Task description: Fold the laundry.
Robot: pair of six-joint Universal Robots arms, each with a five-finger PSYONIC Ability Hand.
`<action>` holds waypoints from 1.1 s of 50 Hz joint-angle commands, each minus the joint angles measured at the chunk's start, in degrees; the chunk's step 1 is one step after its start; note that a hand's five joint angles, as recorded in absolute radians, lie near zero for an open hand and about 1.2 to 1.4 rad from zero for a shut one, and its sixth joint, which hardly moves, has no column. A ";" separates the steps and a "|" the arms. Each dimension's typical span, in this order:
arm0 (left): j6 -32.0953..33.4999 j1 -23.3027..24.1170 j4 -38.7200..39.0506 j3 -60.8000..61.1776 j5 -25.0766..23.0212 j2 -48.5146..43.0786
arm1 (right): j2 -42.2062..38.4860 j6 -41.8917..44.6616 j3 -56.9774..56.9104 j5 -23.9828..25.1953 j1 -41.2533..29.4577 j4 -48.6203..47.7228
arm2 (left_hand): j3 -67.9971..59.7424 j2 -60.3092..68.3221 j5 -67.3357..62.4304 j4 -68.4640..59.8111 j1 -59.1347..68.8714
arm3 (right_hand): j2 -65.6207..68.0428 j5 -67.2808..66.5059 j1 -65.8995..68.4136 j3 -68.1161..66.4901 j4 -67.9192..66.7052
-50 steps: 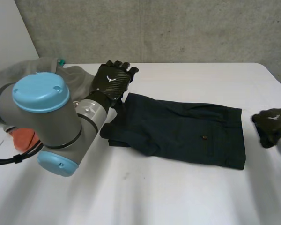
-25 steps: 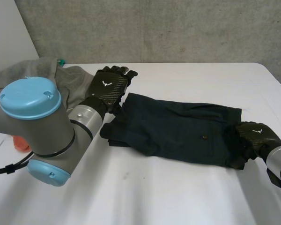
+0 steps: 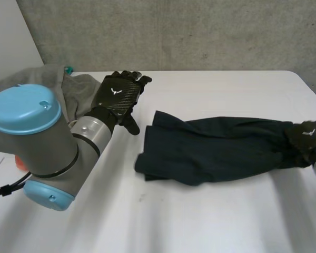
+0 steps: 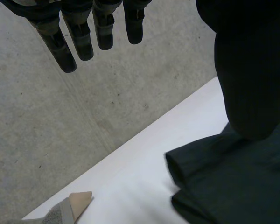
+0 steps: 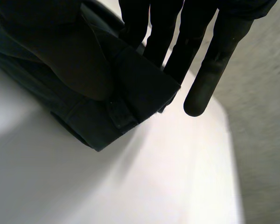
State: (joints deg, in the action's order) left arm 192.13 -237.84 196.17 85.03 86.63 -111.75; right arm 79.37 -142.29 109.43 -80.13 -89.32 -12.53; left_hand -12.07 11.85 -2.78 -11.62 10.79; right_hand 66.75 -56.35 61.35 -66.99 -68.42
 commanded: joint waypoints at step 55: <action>-3.79 5.99 -15.99 -20.16 1.08 -23.43 | -24.61 -34.20 -31.03 5.69 -21.60 15.25 | 0.17 0.05 0.88 -0.28 1.11 | -56.75 56.35 -51.35 56.99 58.42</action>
State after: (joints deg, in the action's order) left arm 185.51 -231.37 185.18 64.86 86.82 -131.18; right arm 60.92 -177.47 79.44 -74.98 -110.63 2.26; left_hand -12.07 11.85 -2.77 -11.62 10.79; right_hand 11.99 -2.70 12.82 -11.89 -11.87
